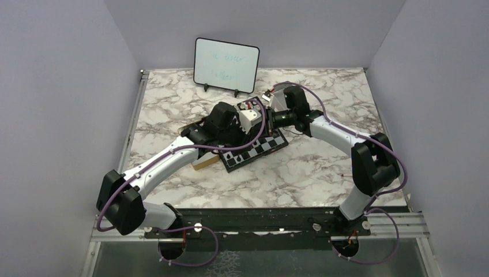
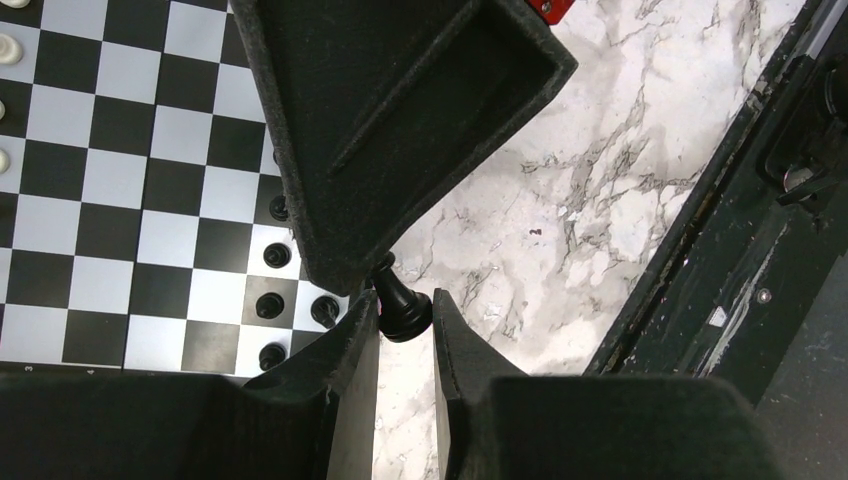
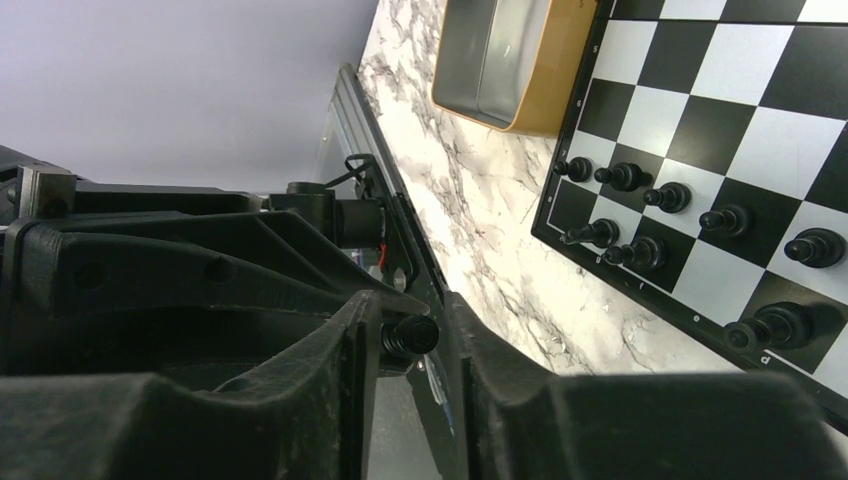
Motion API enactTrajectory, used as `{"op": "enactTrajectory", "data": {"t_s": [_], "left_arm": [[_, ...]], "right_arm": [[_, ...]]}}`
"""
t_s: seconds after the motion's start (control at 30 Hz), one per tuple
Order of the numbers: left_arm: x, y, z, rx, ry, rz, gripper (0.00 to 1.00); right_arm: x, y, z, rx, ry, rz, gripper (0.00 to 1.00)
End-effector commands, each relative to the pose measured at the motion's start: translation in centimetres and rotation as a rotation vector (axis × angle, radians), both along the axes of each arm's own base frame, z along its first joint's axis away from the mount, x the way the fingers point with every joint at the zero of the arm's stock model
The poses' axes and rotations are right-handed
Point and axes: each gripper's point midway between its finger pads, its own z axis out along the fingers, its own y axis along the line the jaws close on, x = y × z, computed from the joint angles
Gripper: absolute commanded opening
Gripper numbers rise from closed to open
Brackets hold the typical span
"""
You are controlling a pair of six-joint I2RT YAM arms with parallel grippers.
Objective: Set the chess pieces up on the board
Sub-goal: Place the chess piece on the chessboard.
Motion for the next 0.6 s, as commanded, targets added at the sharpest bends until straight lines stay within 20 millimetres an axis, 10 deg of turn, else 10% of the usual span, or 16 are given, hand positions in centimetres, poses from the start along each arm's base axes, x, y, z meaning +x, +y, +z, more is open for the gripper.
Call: {"op": "enactTrajectory", "data": {"t_s": [0.0,0.57], "left_arm": [[0.7,-0.4,1.1,-0.012,-0.053,-0.002,0.15],[2.1,1.3,0.1,0.042,-0.077,0.138,0.36]], "right_arm": [[-0.5,0.0,0.3,0.015,-0.004,0.028,0.30],[0.3,-0.5,0.5,0.002,-0.040,-0.086,0.10]]}}
